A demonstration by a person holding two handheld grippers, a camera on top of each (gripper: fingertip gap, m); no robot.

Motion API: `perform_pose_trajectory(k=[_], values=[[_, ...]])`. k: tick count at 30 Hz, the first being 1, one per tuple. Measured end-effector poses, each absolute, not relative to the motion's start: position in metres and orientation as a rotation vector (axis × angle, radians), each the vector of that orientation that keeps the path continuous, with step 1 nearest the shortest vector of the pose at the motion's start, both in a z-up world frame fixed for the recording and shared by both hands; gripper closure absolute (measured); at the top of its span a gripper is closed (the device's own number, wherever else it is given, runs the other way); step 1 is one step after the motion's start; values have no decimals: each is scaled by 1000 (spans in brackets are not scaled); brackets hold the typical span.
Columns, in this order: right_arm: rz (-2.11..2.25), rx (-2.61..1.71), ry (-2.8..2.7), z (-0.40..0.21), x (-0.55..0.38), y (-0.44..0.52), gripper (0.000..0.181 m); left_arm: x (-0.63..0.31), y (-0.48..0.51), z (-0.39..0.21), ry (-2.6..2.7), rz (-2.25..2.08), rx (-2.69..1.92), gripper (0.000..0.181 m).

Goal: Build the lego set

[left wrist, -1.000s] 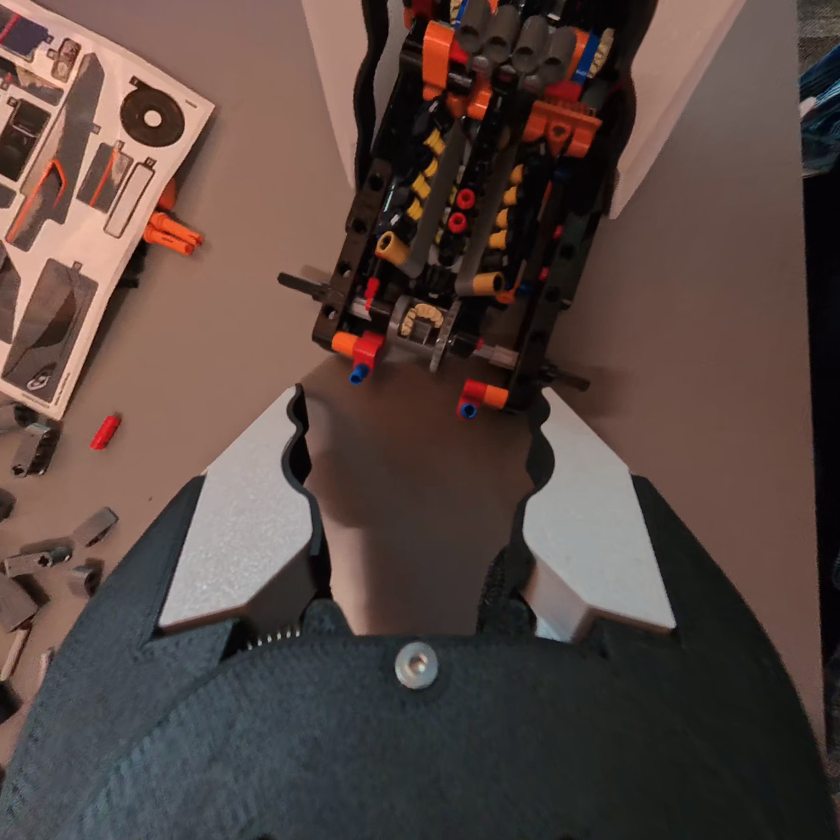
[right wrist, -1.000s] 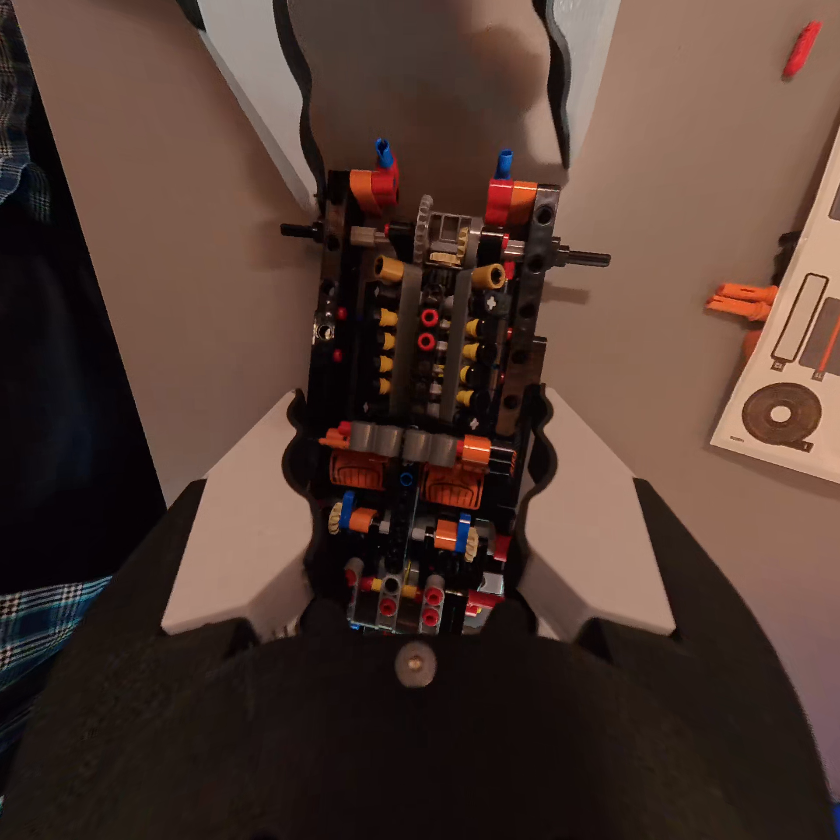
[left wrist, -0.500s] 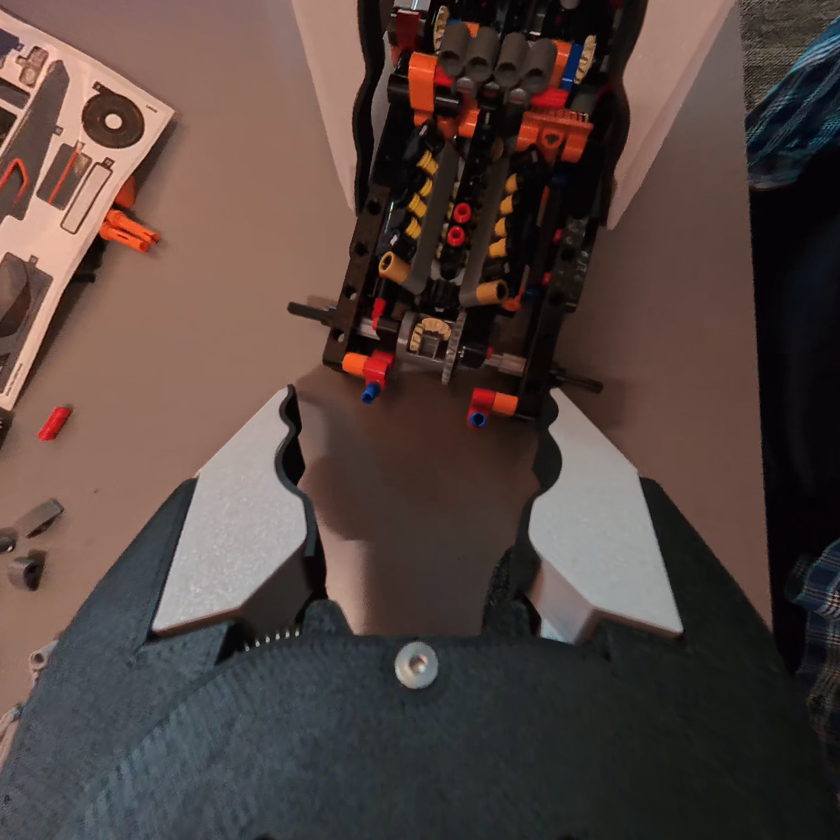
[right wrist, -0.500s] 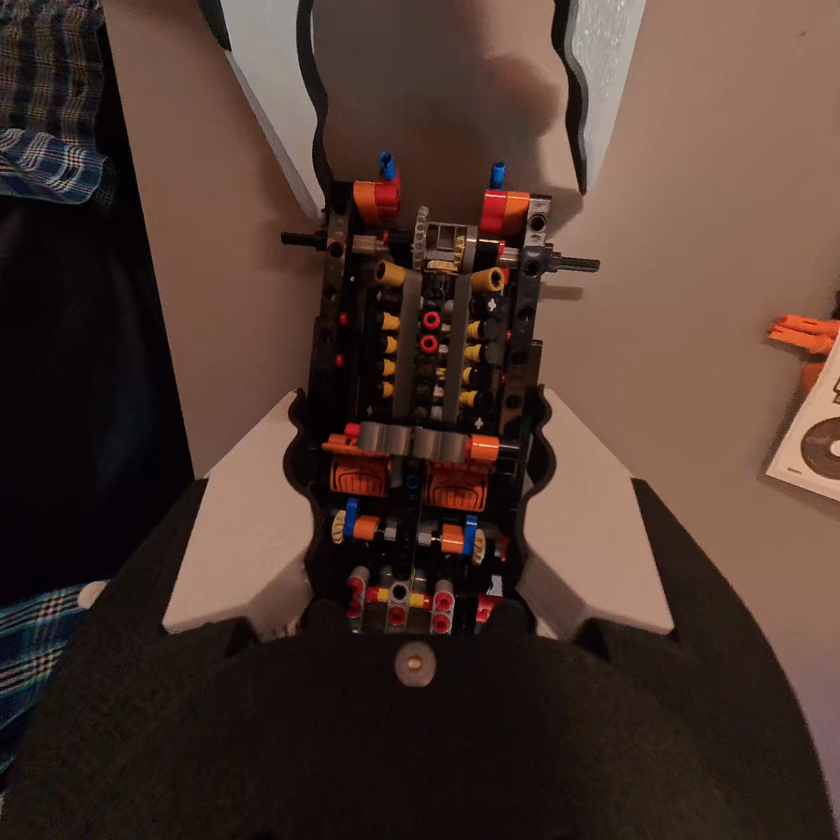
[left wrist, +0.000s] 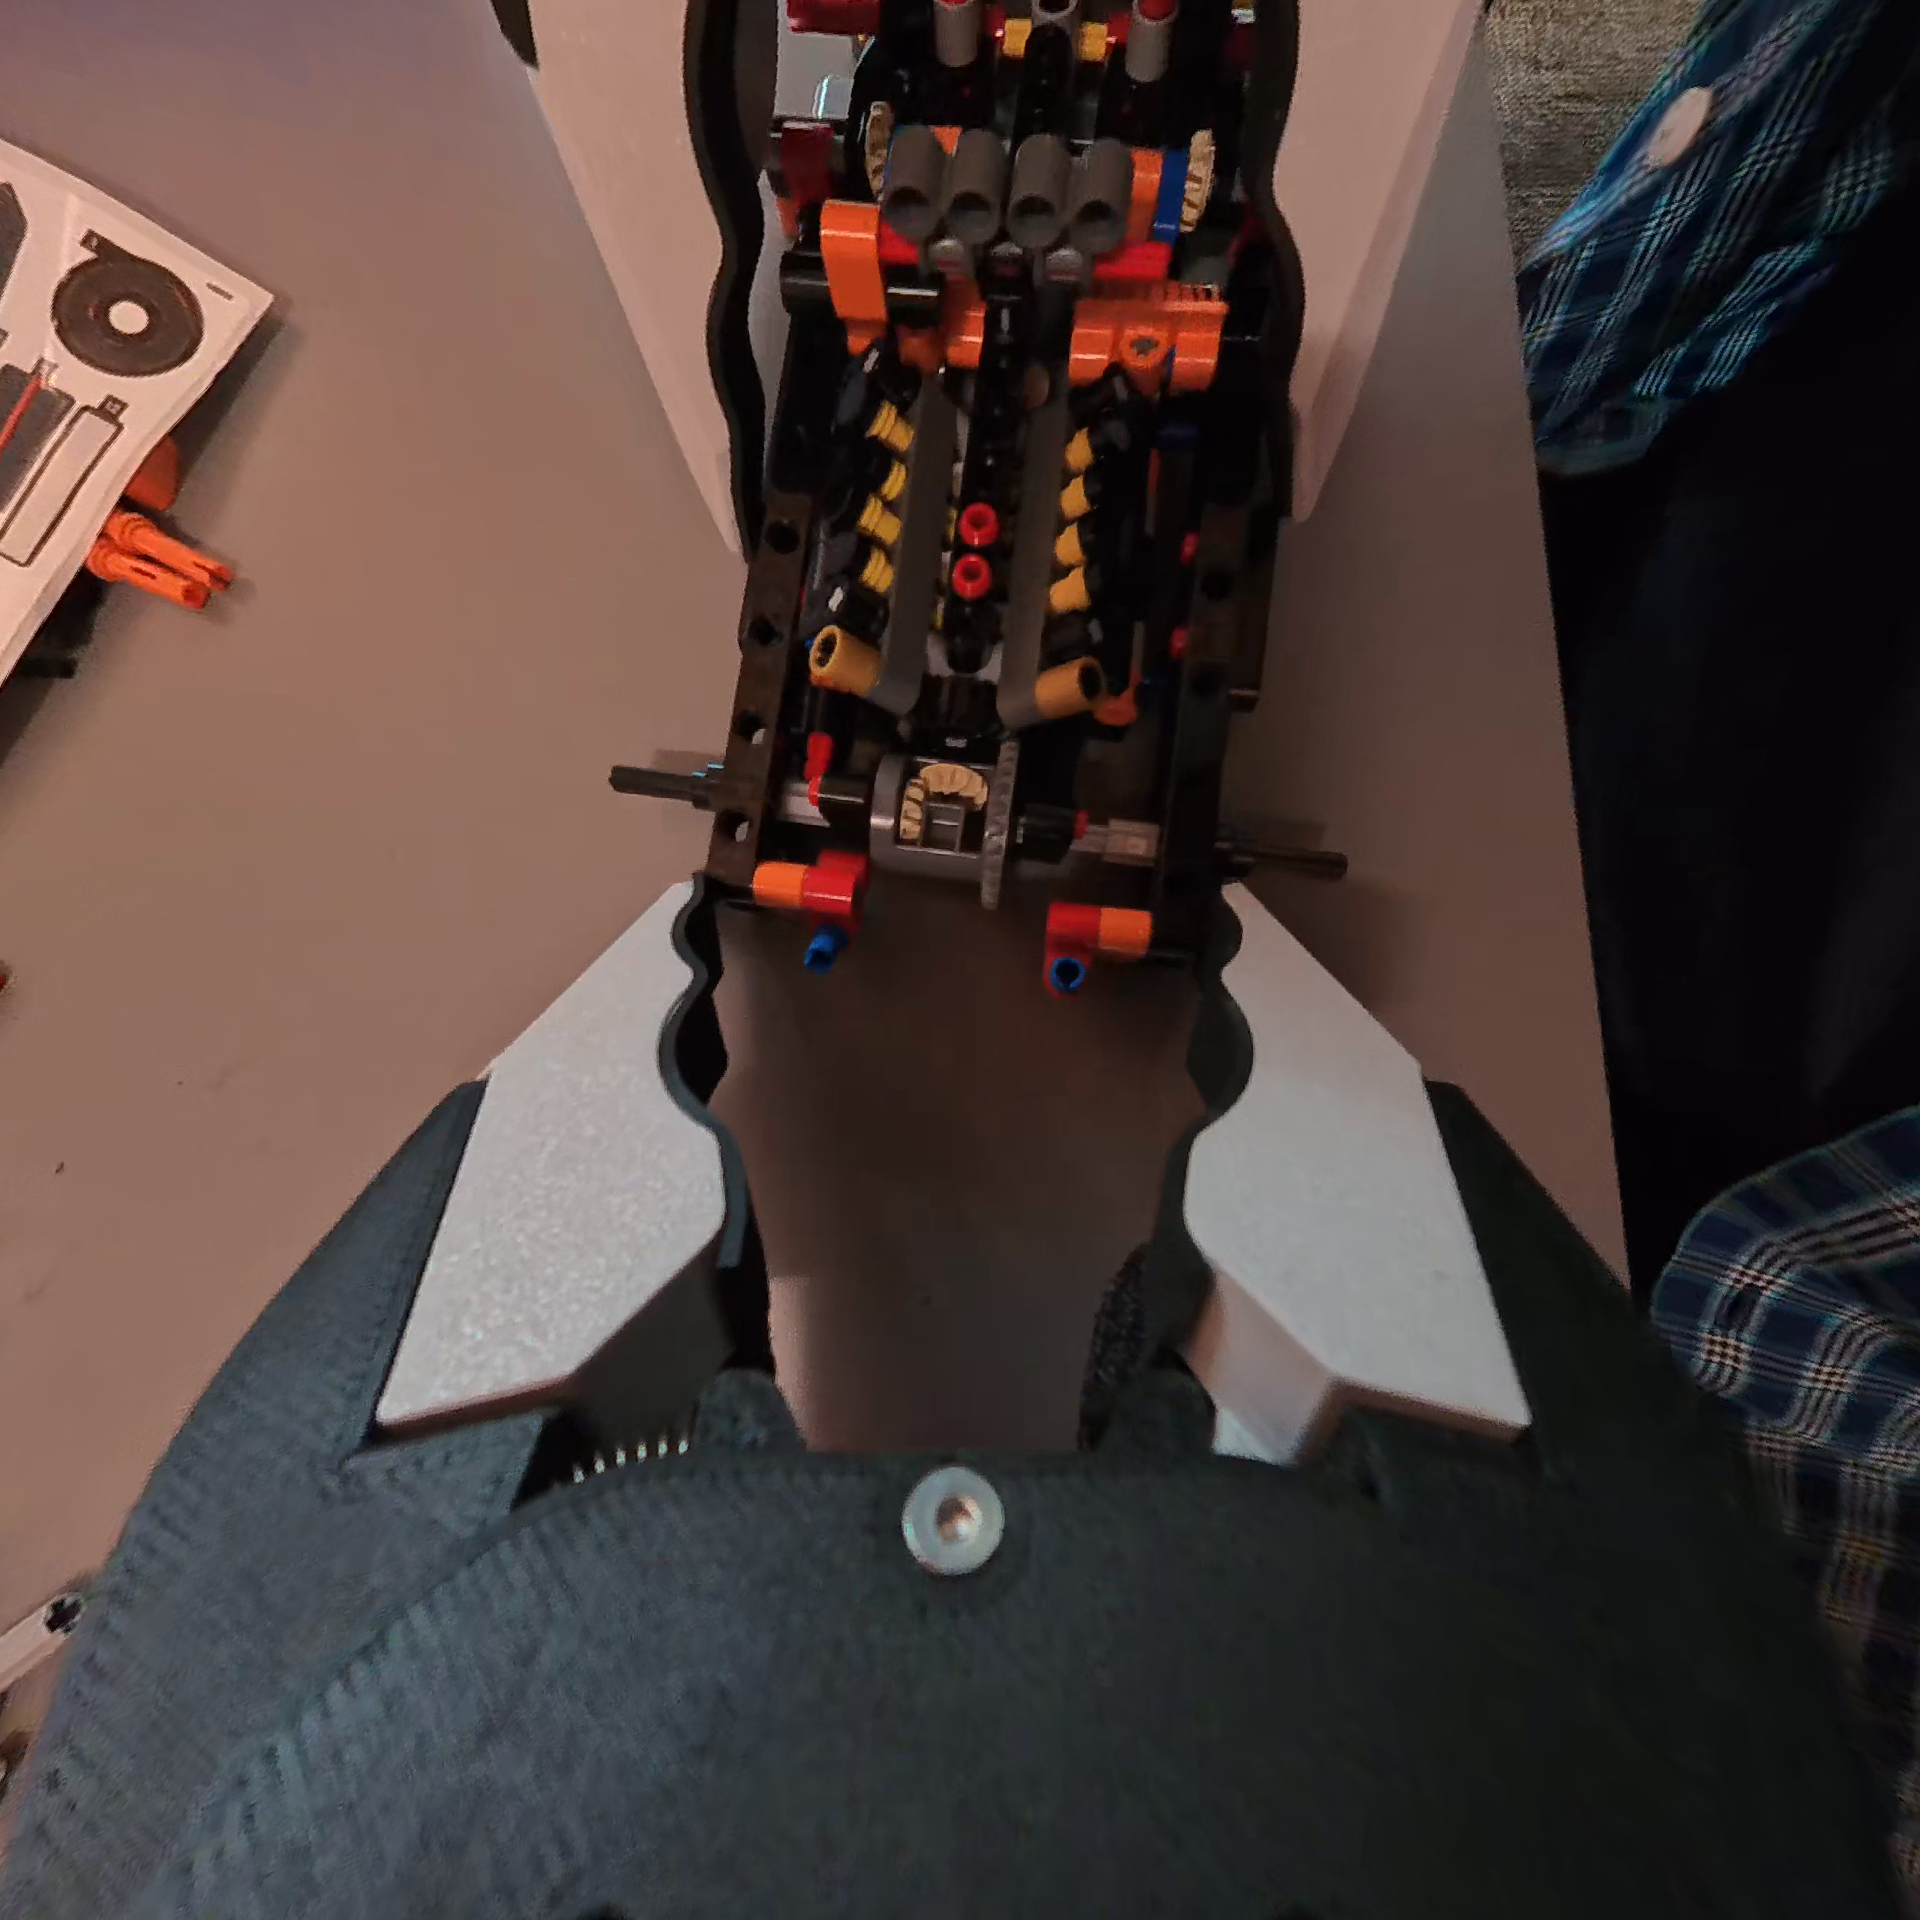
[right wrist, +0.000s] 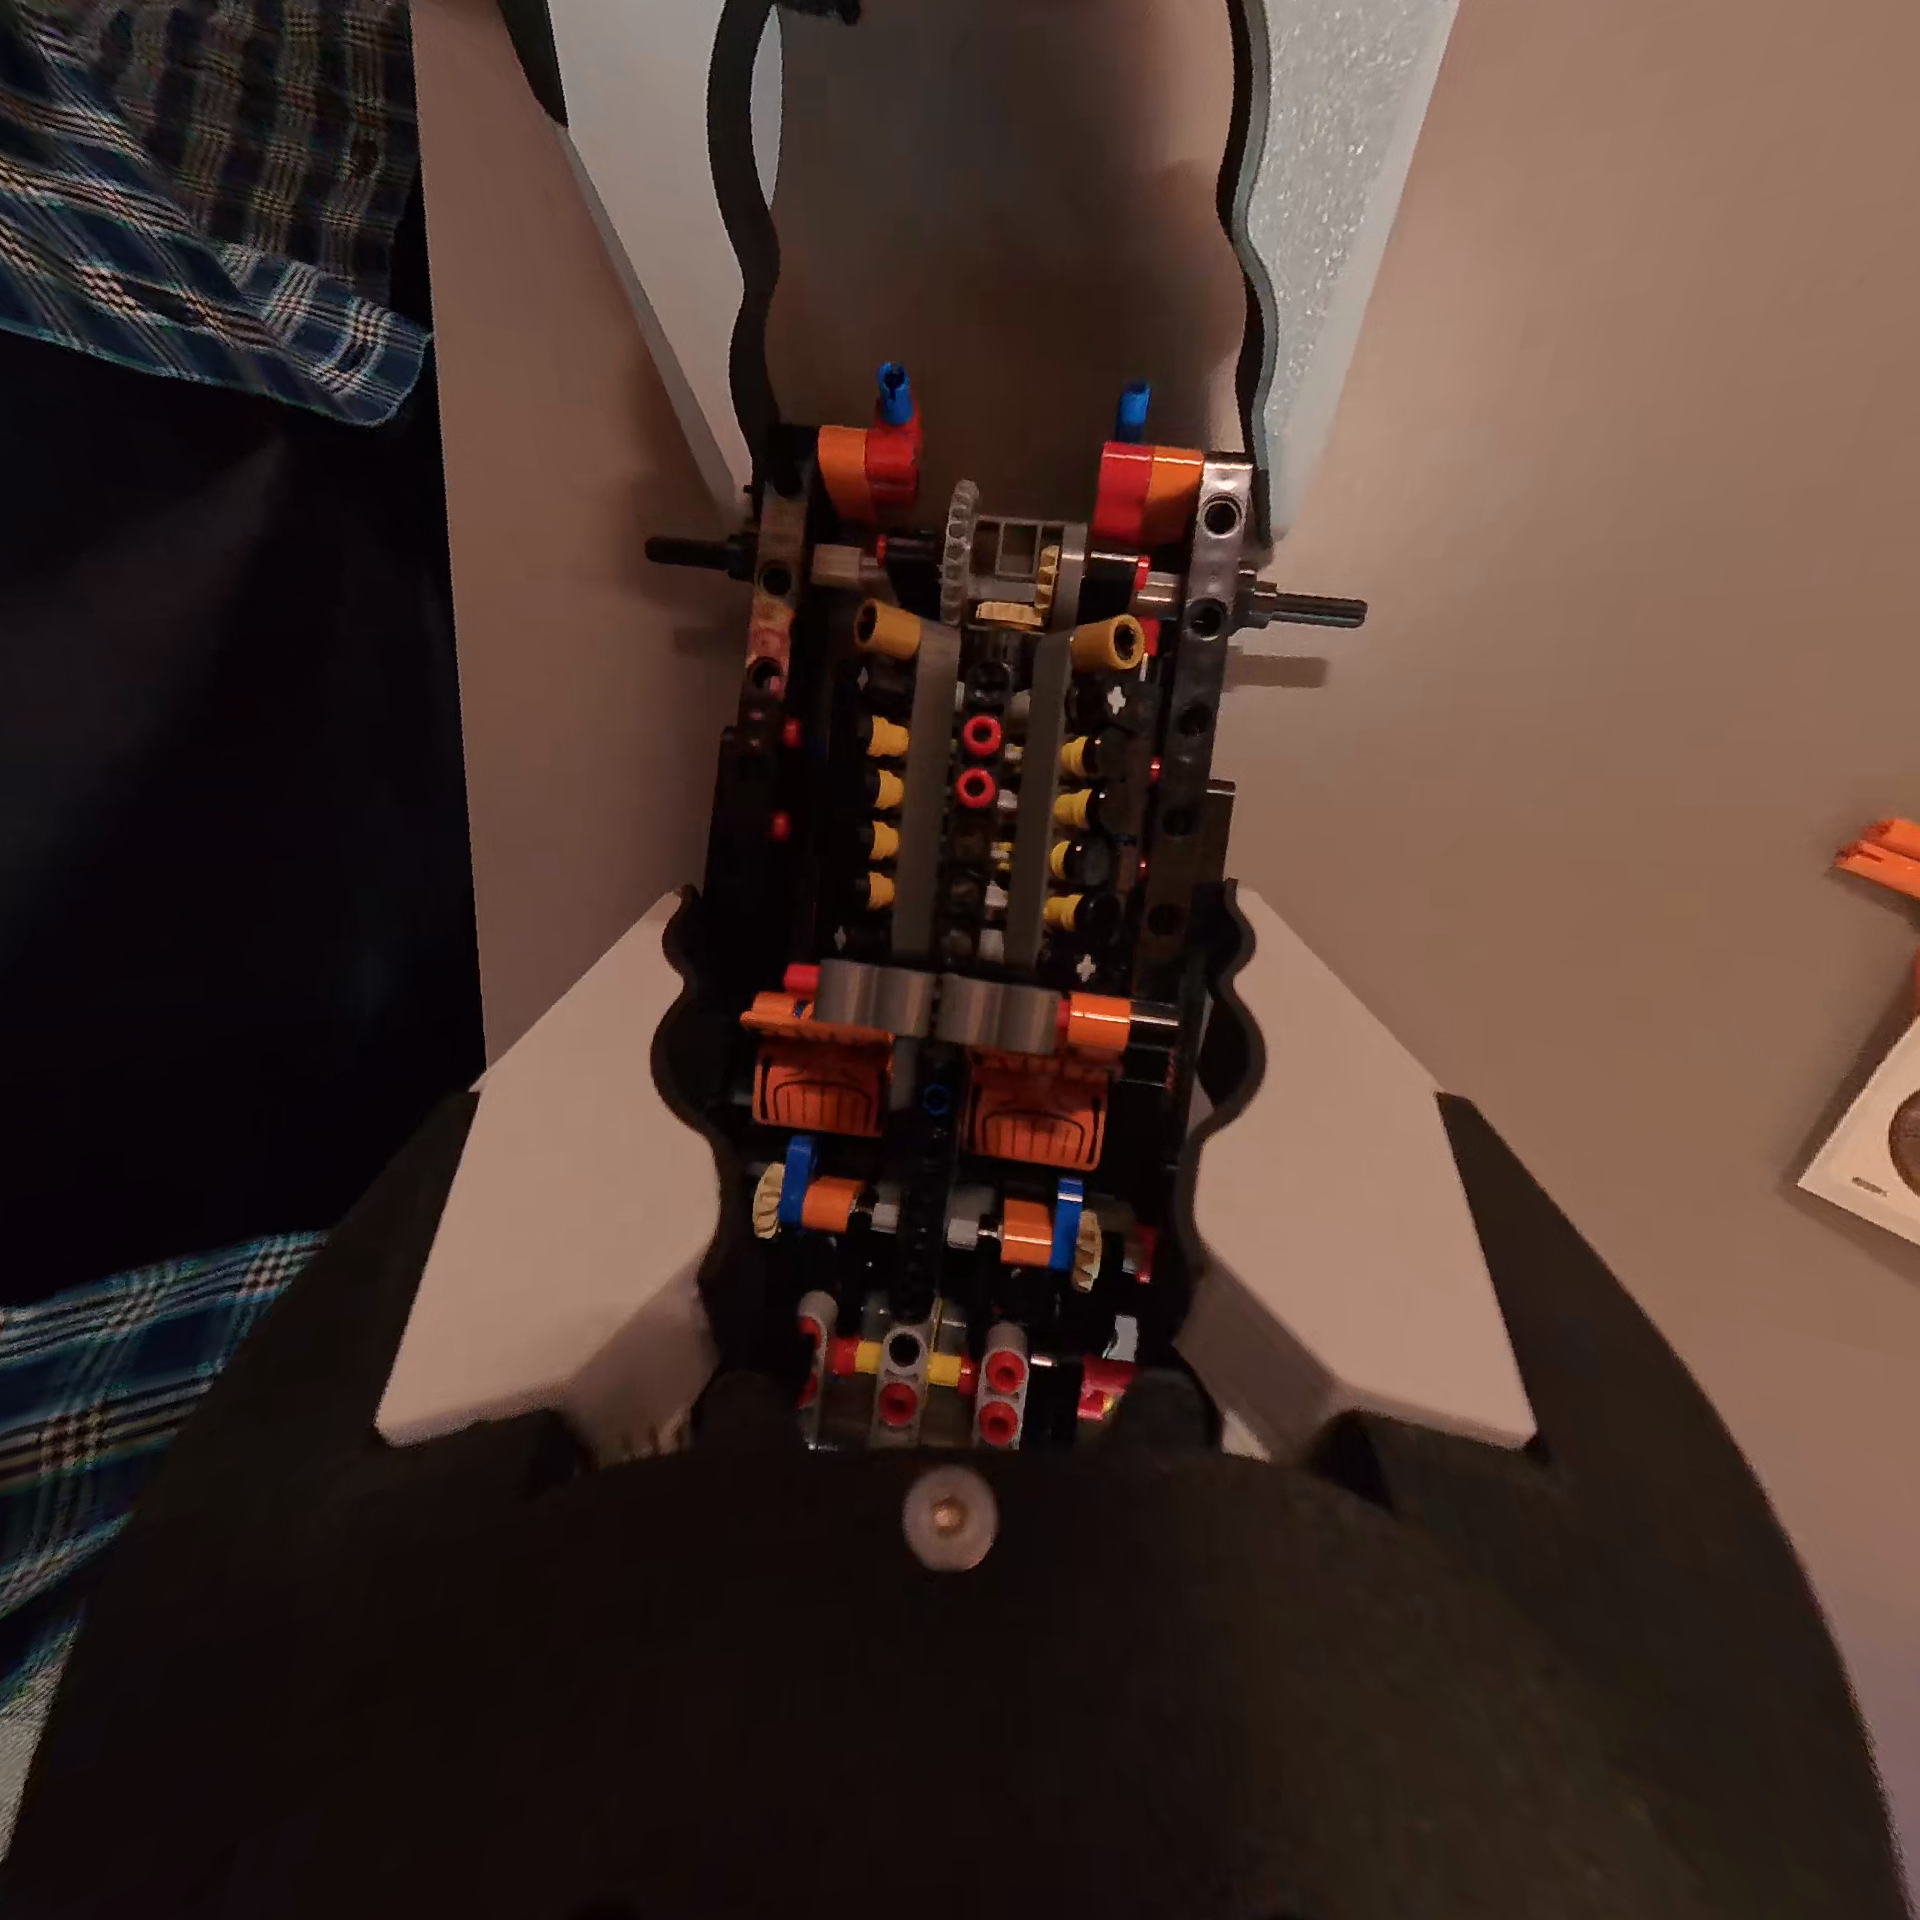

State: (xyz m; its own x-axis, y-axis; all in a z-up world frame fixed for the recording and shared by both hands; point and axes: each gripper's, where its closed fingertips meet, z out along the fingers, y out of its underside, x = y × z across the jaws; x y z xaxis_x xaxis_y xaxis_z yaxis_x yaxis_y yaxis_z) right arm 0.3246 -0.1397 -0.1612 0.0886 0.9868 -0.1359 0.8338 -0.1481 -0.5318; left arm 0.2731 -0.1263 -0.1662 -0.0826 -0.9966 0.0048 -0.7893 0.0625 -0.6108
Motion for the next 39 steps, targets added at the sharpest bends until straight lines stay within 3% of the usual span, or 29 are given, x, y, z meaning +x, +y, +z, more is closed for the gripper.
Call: perform_pose_trajectory(k=[17,23,27,30,32,36,39], values=[[1095,-2225,-1743,-144,331,-128,91,278,-114,-151,1786,-979,-2003,88],[1328,-2309,-1695,-135,333,-119,91,274,-99,-110,1639,-872,-1854,86],[1548,-2330,-1643,-128,333,-114,91,286,-112,-101,1772,-478,-1589,94],[1701,-2337,-1598,-123,334,-109,91,298,-115,-106,1821,-246,-1463,115],[1758,-2335,-1585,-121,334,-107,91,307,-117,-110,1833,-221,-1443,118],[1862,-2326,-1572,-118,336,-105,90,312,-99,-100,1791,-108,-1391,151],[1943,-2311,-1558,-116,337,-102,90,314,-94,-97,1792,-141,-1409,153]])
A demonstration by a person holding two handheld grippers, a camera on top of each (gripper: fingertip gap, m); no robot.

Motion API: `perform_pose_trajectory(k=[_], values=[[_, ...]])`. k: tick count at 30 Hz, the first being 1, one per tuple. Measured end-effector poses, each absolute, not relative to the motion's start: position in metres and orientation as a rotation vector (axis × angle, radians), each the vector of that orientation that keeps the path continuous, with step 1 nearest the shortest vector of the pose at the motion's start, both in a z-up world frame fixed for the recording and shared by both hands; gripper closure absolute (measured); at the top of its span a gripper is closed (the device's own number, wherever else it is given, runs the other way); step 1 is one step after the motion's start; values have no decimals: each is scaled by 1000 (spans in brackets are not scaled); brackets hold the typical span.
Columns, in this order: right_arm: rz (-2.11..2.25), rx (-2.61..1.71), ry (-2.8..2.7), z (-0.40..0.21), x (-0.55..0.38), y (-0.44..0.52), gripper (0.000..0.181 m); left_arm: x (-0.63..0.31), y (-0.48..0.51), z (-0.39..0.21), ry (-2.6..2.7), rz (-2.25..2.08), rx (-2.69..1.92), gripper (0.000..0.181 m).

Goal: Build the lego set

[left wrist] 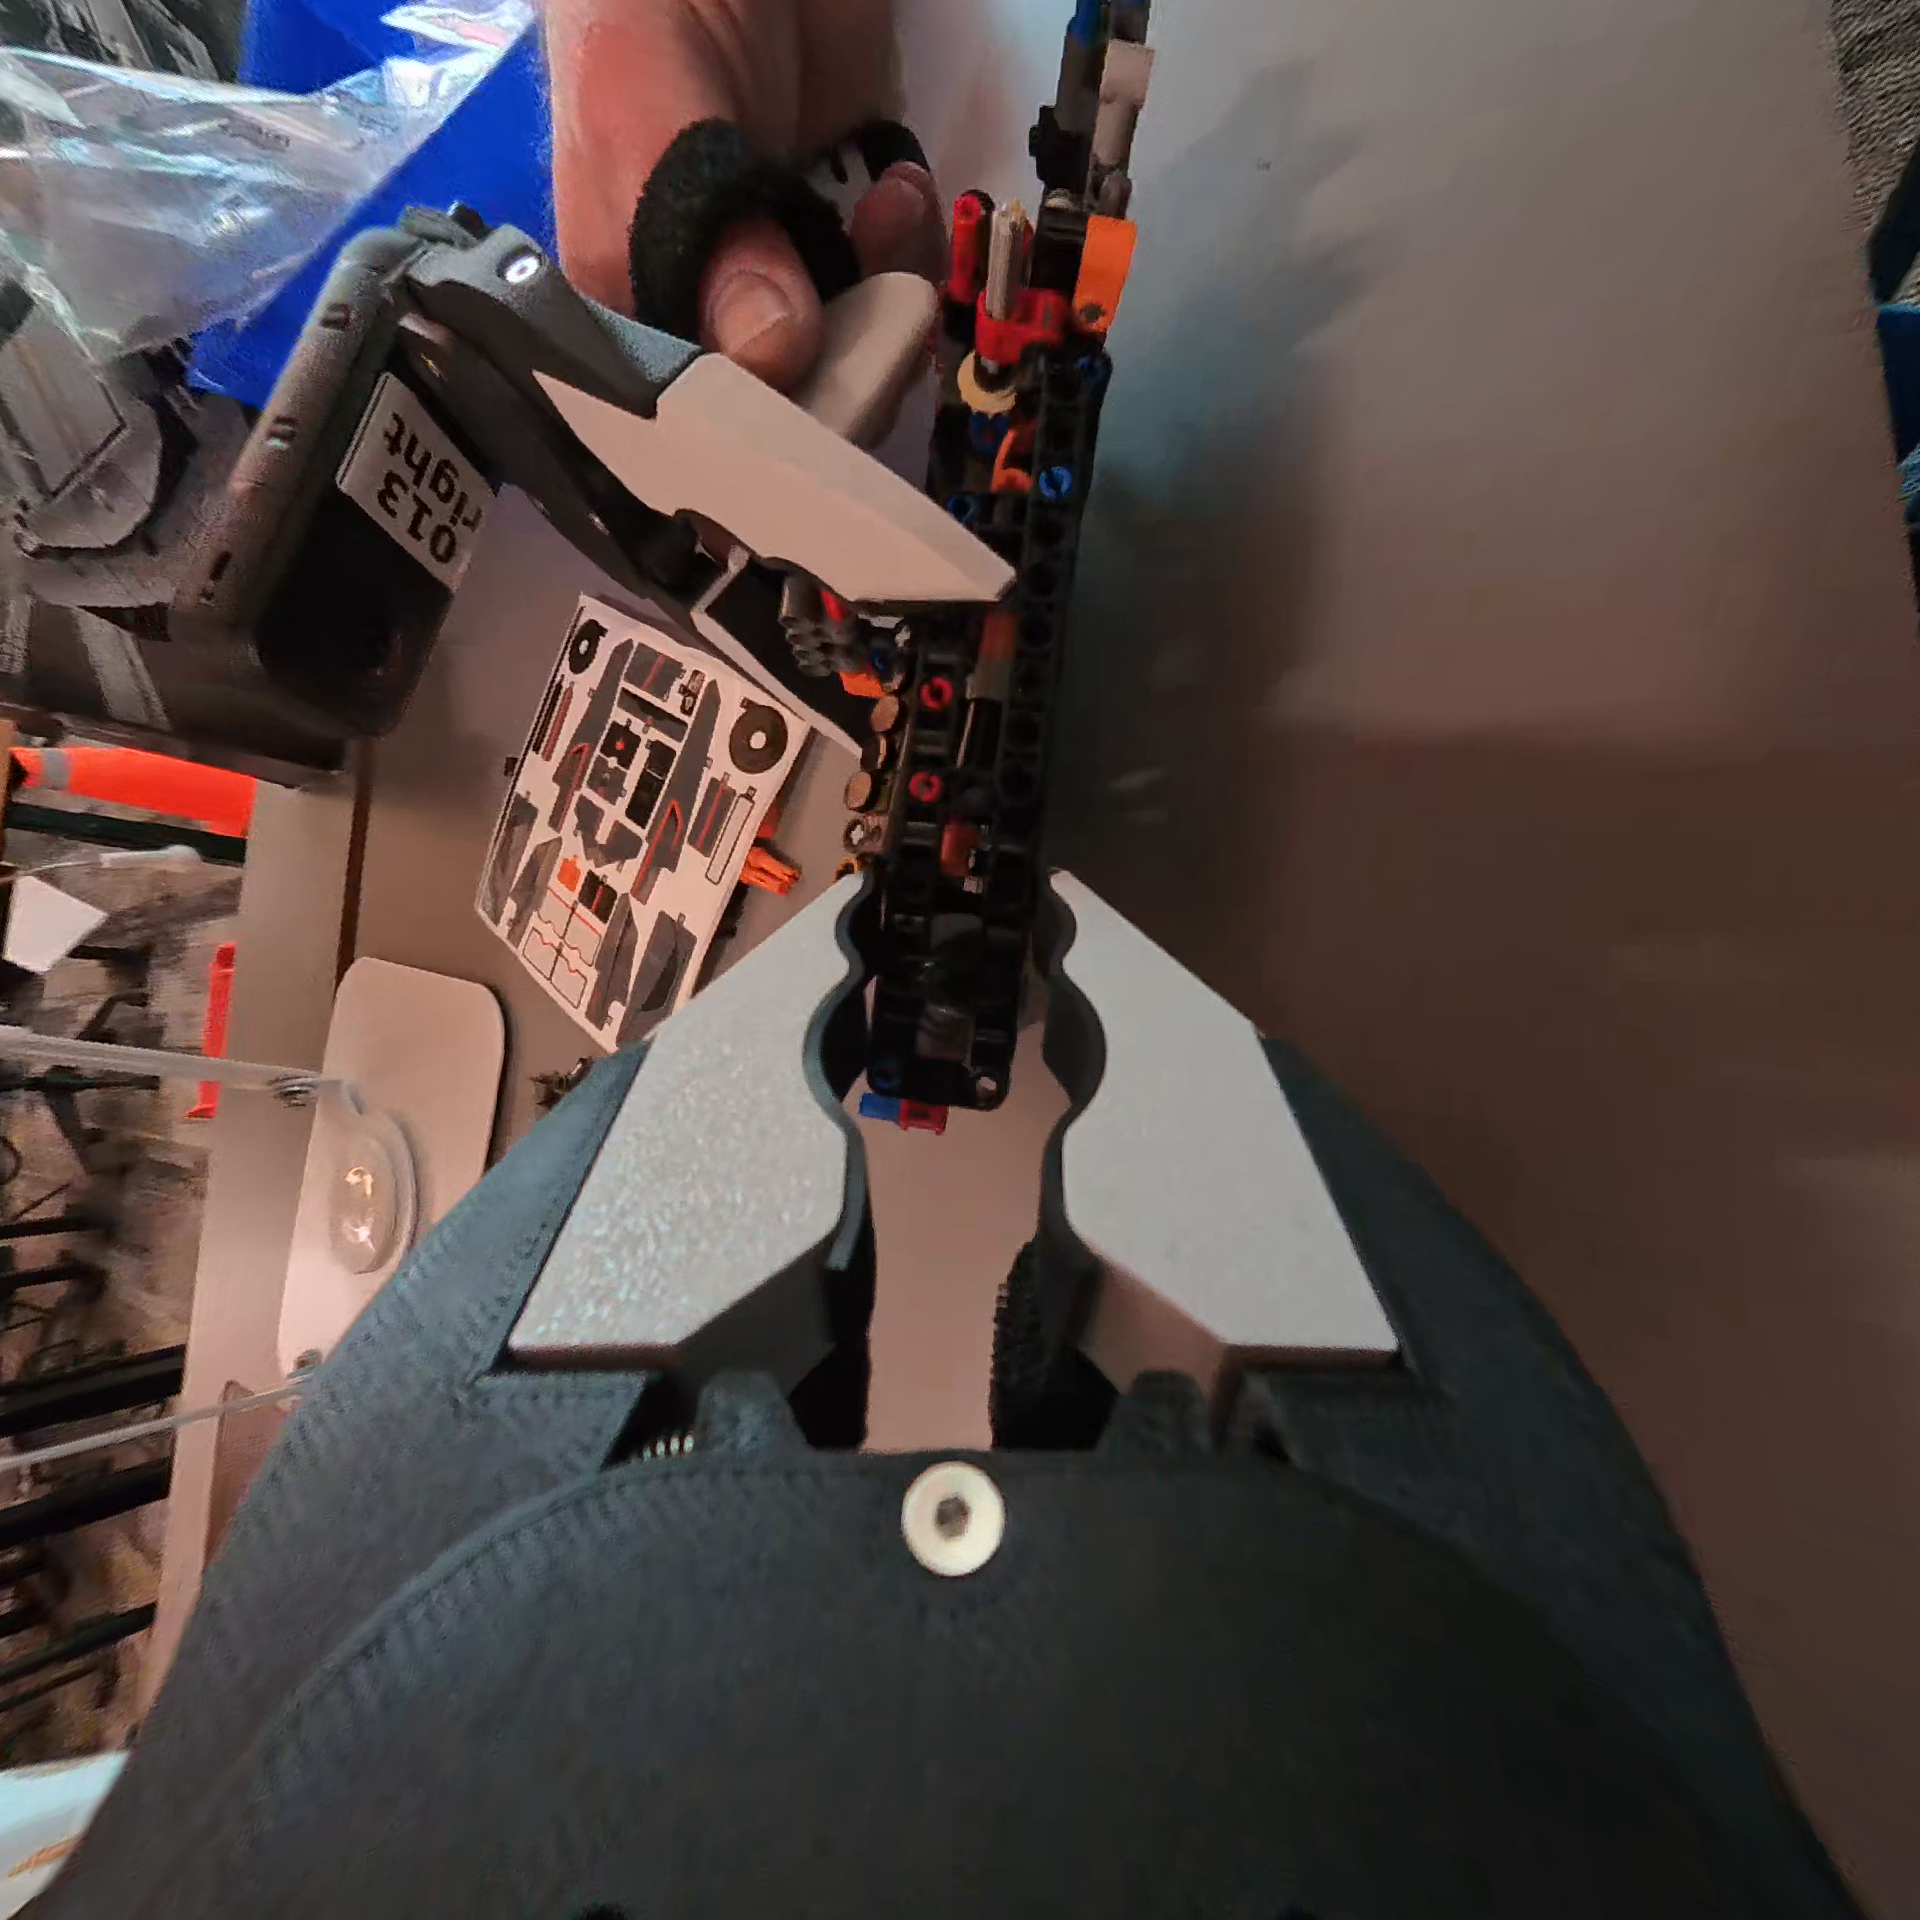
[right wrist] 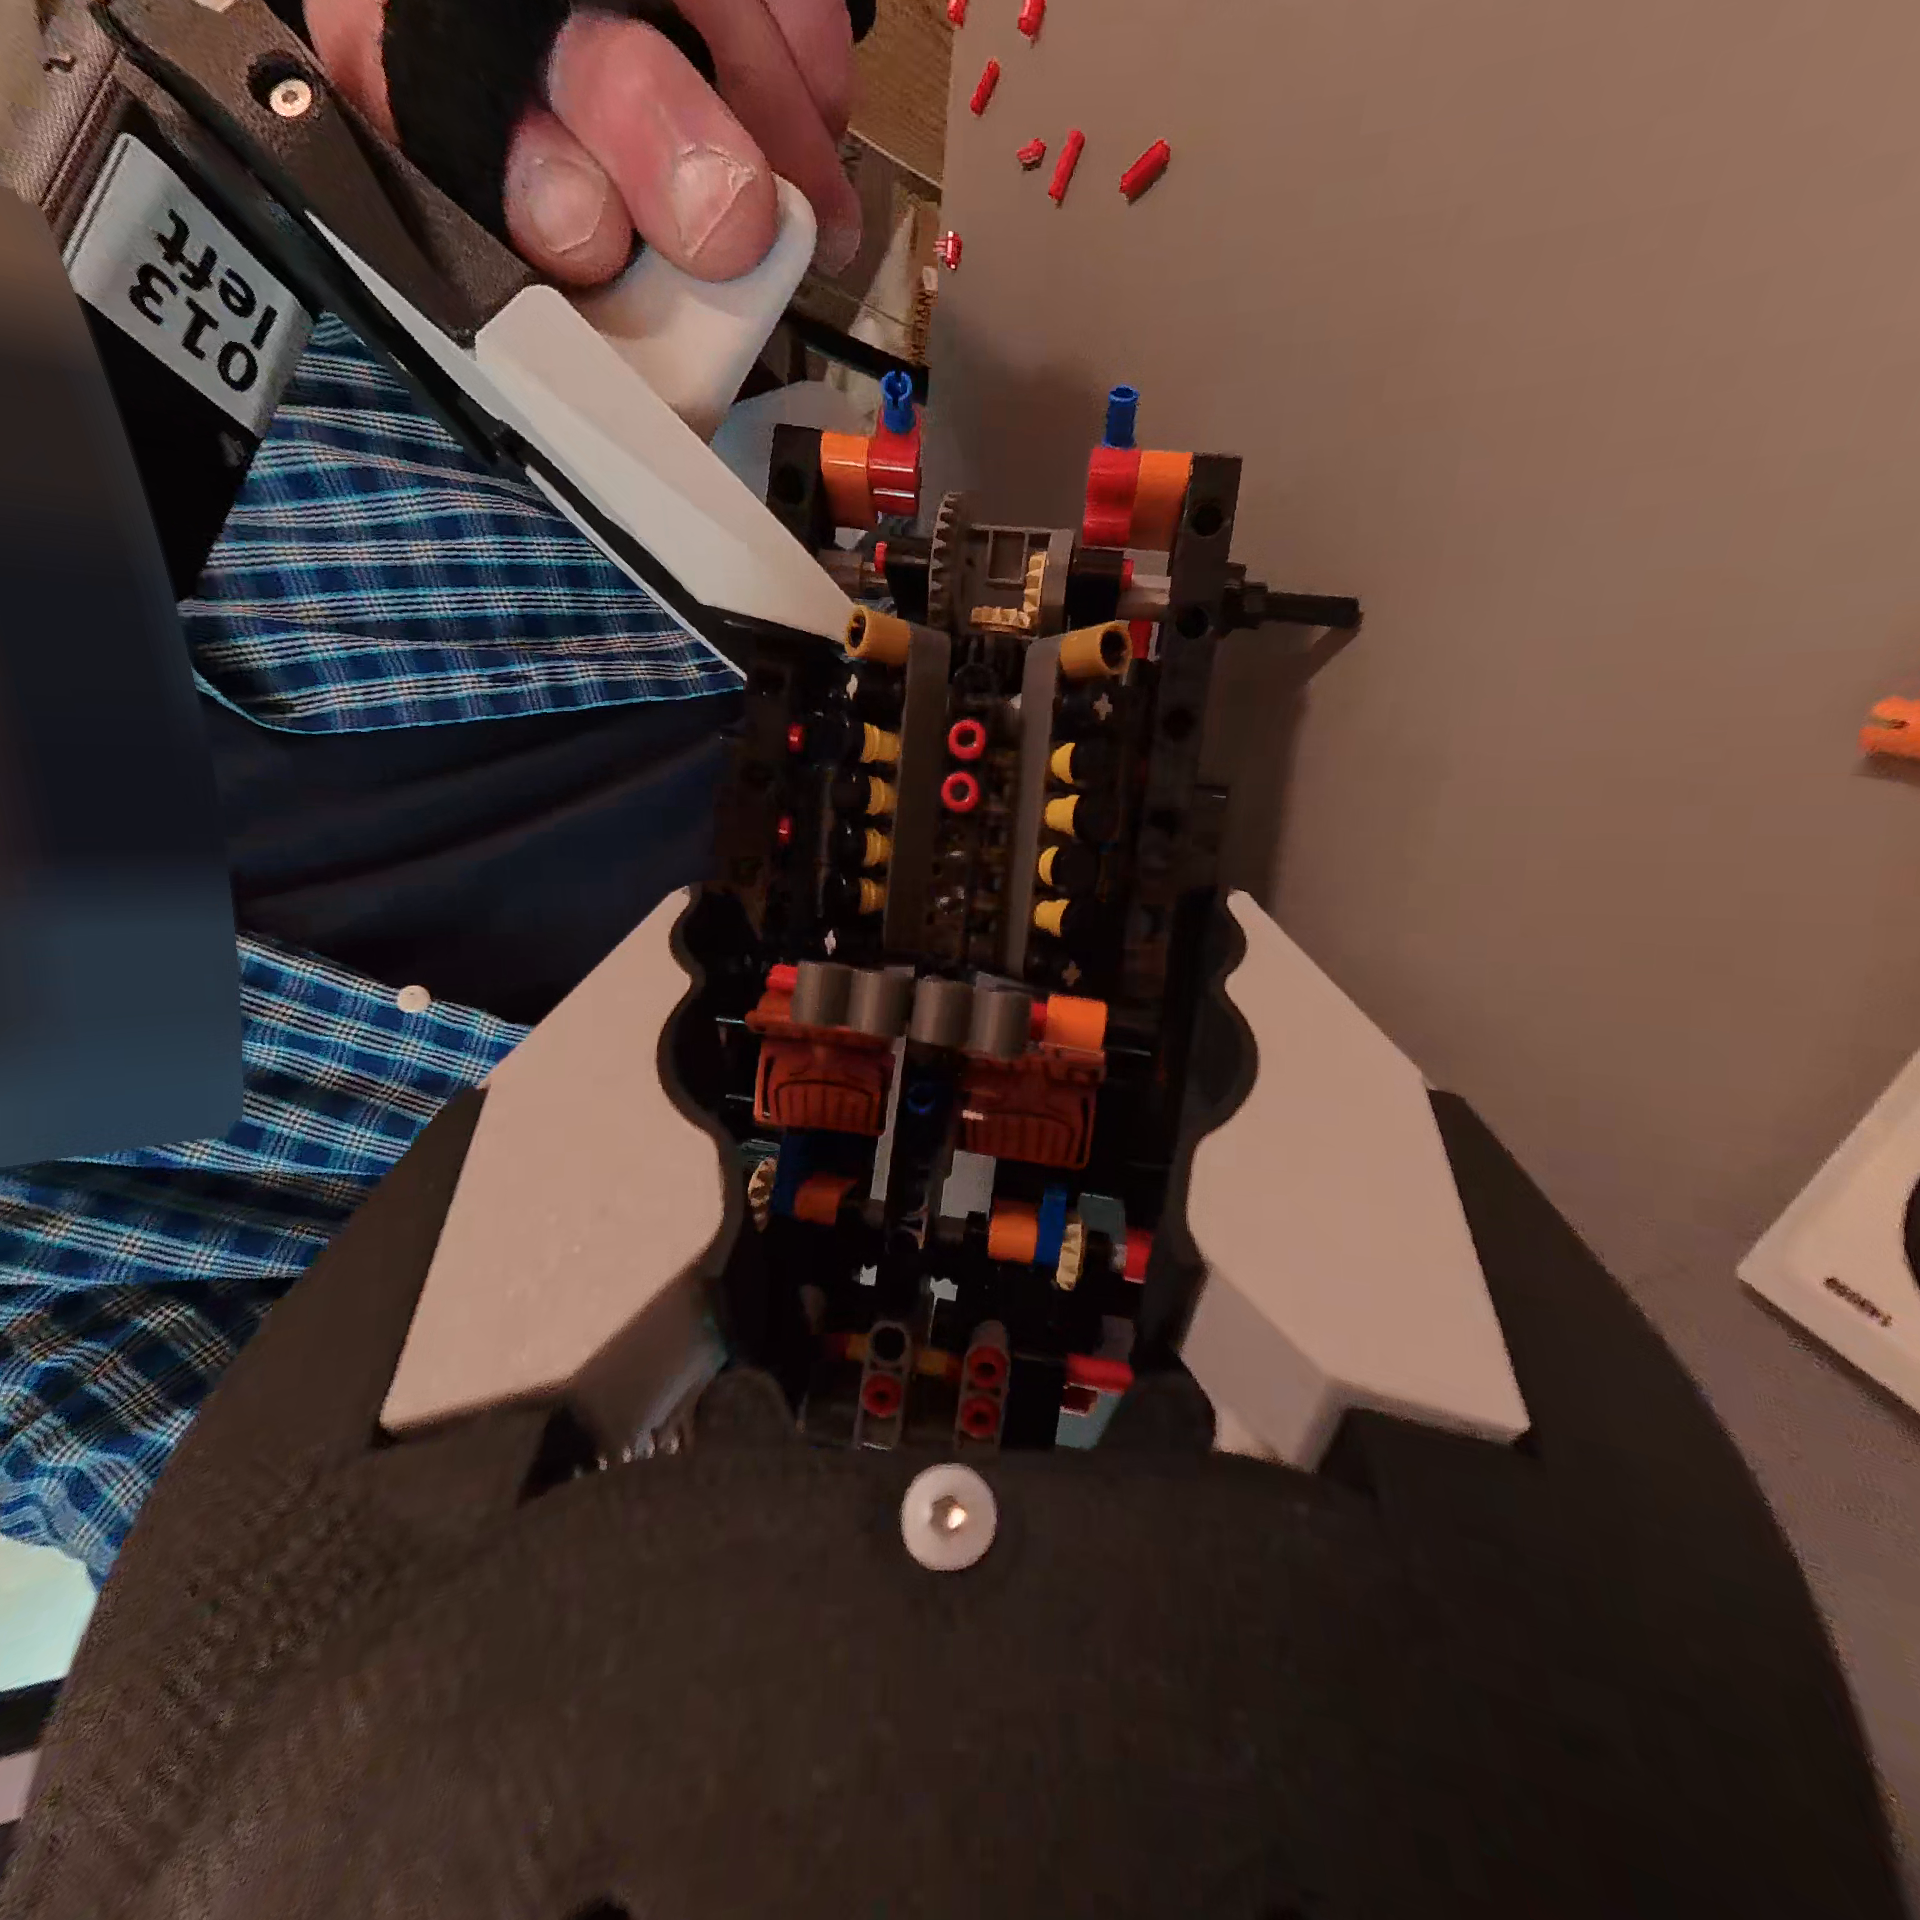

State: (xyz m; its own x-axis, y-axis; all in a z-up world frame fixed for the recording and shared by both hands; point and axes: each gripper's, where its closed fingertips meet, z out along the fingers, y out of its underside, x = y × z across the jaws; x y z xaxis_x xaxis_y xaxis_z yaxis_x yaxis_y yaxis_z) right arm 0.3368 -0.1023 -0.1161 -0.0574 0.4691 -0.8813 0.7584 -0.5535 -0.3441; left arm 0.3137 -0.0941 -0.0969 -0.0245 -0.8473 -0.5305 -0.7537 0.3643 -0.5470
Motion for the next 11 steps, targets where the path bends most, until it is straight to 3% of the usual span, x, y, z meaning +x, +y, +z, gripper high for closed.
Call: perform_pose_trajectory(k=[11], values=[[-1628,2229,1447,-104,354,-53,88,320,-82,-106,1920,-216,-1566,154]])
